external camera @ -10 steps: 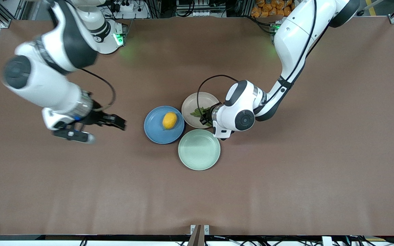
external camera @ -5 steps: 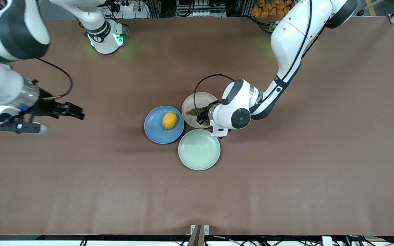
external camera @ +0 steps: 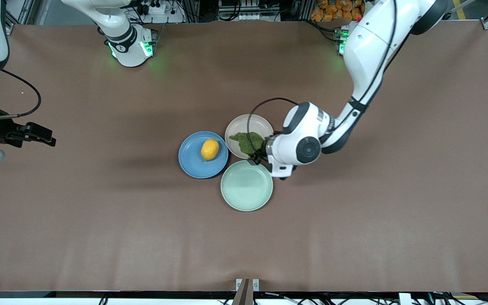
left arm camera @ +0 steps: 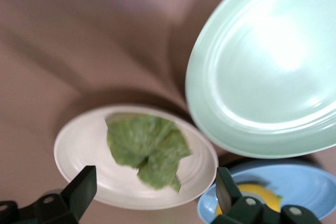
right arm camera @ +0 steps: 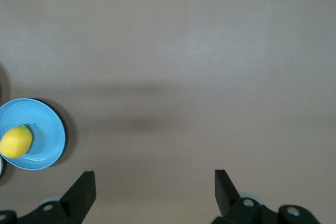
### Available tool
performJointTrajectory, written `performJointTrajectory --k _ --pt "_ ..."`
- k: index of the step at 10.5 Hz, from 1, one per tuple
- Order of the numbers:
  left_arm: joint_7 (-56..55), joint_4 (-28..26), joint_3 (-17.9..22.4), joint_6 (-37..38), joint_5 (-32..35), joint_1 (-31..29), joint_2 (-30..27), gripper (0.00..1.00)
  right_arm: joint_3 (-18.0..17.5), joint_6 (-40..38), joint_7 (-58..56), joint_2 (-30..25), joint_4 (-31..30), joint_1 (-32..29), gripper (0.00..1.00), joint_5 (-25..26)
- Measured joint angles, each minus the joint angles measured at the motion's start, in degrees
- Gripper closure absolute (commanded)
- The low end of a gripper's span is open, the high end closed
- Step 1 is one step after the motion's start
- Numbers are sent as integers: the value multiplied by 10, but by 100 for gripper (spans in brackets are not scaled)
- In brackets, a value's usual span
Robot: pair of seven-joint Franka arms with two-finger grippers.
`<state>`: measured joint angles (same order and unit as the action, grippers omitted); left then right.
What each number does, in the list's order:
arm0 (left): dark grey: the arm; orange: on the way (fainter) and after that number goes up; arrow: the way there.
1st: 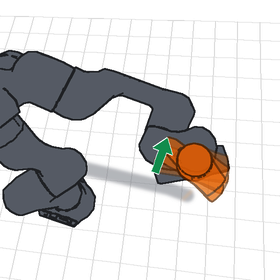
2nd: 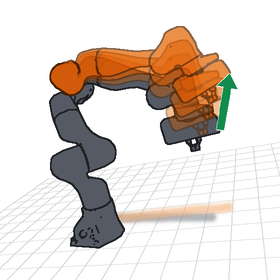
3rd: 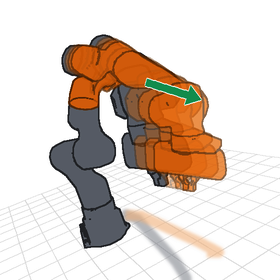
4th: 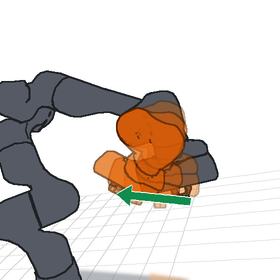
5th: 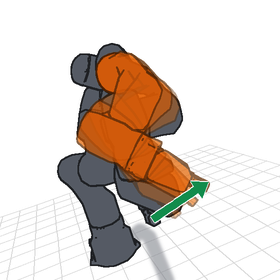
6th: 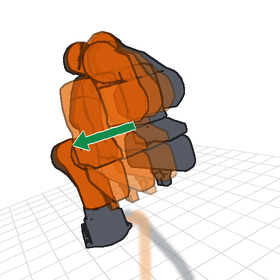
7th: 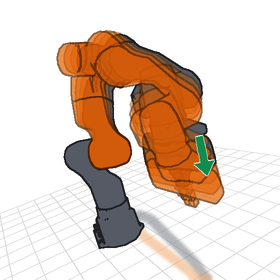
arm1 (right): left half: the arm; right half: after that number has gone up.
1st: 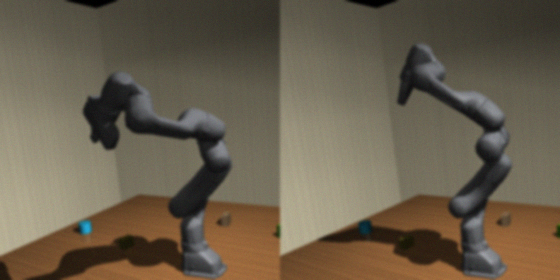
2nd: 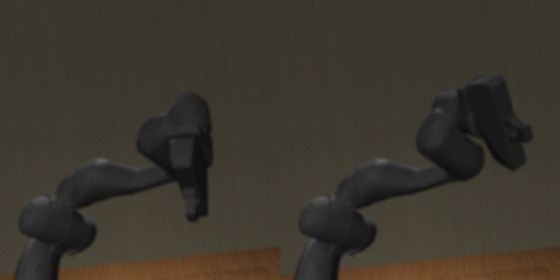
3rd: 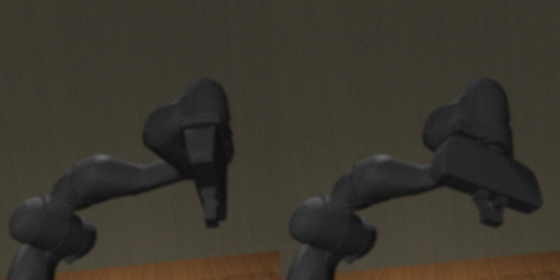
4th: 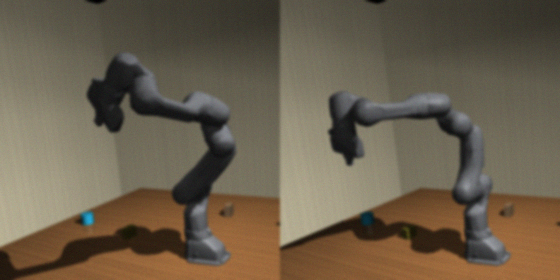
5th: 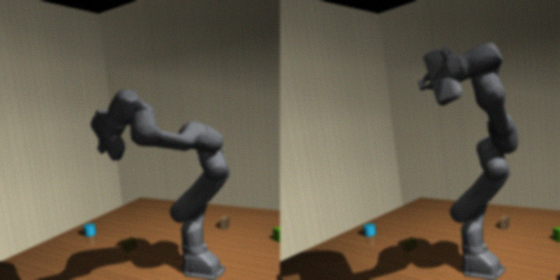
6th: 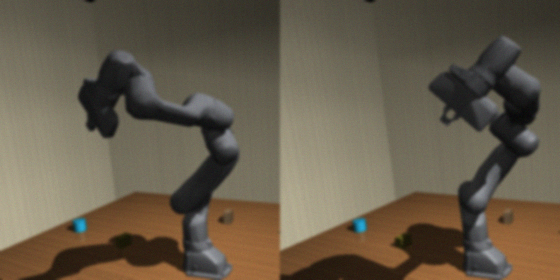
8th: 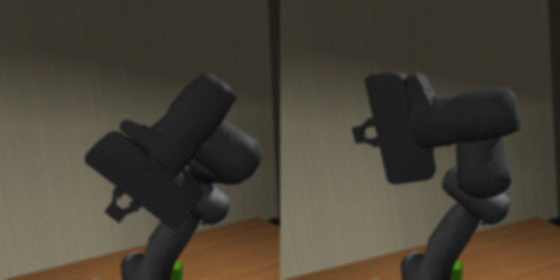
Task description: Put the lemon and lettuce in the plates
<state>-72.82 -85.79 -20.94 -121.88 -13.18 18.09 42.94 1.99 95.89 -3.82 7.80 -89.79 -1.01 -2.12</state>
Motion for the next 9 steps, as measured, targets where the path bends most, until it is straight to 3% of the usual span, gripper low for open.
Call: performJointTrajectory --k 3,9 --pt "33 5 1 25 82 -40 -34 0 0 -2 0 -1 -1 0 0 6" --pt "324 8 8 116 99 -175 -108 0 1 -2 0 0 -3 -1 0 7"
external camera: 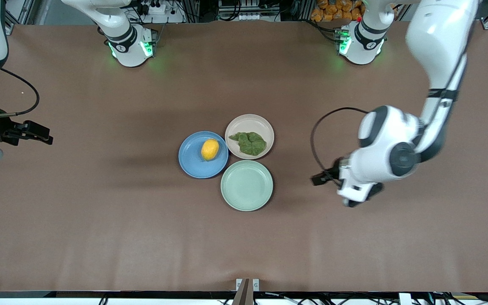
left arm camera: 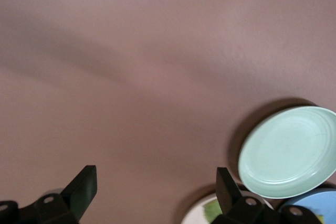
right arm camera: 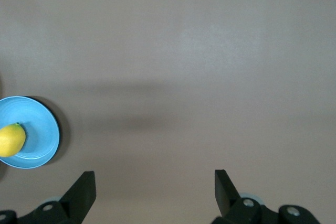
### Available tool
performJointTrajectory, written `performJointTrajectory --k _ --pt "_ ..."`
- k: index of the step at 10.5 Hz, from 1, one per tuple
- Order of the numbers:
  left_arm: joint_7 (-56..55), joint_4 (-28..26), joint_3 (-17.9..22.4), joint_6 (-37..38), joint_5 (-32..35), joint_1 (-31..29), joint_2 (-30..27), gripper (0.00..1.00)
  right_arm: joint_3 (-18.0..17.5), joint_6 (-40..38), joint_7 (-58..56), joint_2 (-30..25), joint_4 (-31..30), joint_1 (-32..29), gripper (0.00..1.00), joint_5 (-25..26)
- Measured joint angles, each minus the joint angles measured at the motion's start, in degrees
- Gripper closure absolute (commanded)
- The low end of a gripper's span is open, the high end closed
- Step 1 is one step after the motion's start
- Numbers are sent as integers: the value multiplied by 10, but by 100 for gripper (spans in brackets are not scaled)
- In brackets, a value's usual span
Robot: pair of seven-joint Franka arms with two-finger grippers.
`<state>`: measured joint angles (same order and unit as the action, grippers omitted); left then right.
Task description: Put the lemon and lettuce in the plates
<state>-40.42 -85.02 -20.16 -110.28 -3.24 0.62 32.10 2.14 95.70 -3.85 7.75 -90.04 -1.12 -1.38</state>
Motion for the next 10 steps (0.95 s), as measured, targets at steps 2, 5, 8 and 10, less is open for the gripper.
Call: performJointTrajectory --k 2,5,8,10 --pt "97 9 0 46 0 -48 -32 0 0 0 0 0 0 0 0 0" --pt "196 31 26 100 0 -68 -84 0 0 0 0 0 -1 0 0 0" --pt "254 33 82 150 0 -48 -148 0 0 0 0 0 -2 0 0 0" --pt "290 33 114 171 1 -45 -177 0 0 0 0 0 -2 0 0 0"
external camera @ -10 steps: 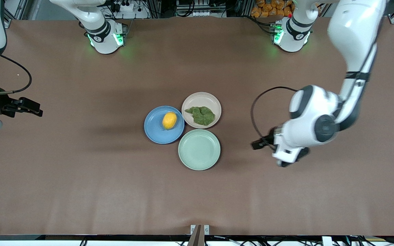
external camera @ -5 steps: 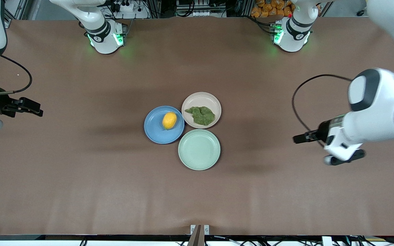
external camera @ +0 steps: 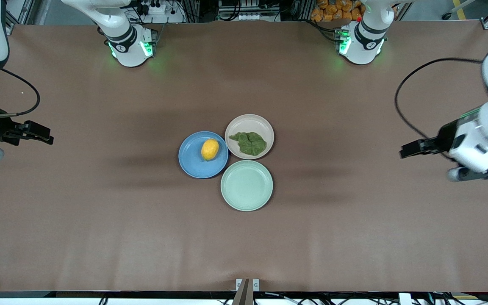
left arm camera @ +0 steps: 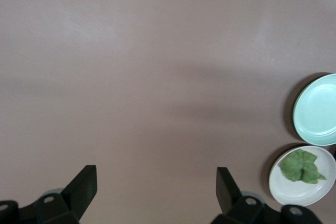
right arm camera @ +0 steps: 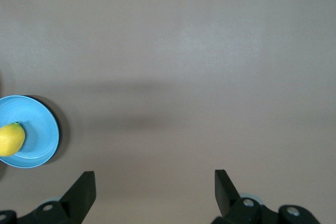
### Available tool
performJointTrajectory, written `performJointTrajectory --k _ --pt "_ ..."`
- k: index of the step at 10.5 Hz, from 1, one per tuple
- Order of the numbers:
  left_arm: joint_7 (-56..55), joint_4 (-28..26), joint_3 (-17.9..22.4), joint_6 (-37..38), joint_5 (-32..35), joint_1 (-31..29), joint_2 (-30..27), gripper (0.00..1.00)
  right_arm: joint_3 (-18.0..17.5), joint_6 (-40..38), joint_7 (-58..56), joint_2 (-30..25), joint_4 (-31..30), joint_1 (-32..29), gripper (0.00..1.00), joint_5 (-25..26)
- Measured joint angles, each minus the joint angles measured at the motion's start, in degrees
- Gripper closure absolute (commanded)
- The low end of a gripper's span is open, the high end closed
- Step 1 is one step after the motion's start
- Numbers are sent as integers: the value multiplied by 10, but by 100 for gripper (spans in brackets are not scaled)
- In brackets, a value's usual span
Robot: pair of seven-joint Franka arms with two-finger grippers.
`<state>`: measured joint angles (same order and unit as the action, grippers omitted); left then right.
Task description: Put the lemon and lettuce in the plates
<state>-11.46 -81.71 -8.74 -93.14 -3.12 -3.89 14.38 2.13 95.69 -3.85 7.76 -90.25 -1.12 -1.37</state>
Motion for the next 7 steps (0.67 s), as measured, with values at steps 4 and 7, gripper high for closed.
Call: performJointTrajectory --k 4,7 --pt "84 1 44 16 4 0 -39 0 0 0 0 0 0 0 0 0" --pt "117 3 60 19 4 0 -53 0 0 1 0 0 0 0 0 1"
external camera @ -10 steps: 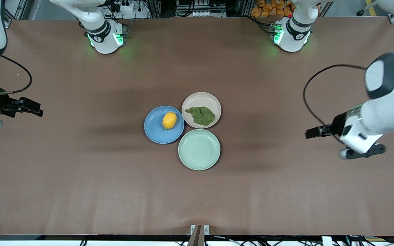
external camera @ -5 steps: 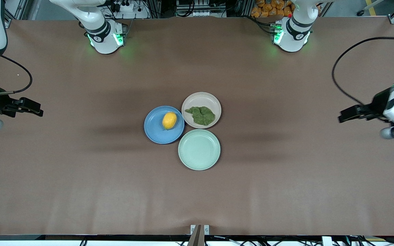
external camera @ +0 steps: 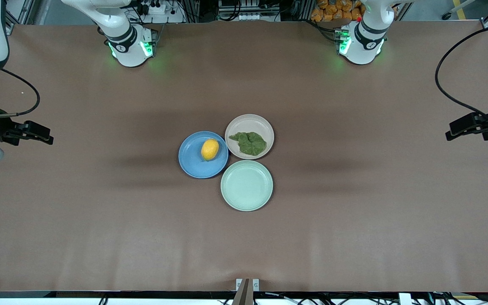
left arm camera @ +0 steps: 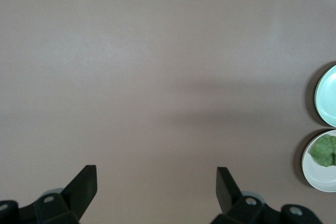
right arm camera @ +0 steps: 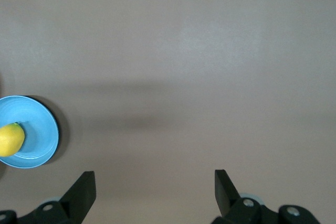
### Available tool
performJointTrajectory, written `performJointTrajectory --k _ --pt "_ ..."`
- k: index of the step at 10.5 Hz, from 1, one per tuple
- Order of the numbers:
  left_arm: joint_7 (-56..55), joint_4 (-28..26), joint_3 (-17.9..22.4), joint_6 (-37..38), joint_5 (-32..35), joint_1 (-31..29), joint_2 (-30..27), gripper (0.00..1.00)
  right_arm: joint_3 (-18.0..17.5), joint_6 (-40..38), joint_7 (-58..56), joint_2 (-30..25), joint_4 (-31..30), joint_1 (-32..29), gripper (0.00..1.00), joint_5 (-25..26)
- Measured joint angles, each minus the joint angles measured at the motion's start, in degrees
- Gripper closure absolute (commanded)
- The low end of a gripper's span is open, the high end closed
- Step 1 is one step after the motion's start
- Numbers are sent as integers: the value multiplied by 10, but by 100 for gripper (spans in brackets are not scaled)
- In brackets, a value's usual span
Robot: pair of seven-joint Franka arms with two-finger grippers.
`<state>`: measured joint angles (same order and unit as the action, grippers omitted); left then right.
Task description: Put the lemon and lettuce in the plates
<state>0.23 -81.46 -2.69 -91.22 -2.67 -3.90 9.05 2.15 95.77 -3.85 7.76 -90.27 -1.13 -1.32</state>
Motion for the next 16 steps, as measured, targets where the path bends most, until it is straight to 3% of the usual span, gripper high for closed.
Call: performJointTrajectory --k 16 --pt "-13 27 -2 39 26 17 -32 0 7 13 0 -1 2 0 0 0"
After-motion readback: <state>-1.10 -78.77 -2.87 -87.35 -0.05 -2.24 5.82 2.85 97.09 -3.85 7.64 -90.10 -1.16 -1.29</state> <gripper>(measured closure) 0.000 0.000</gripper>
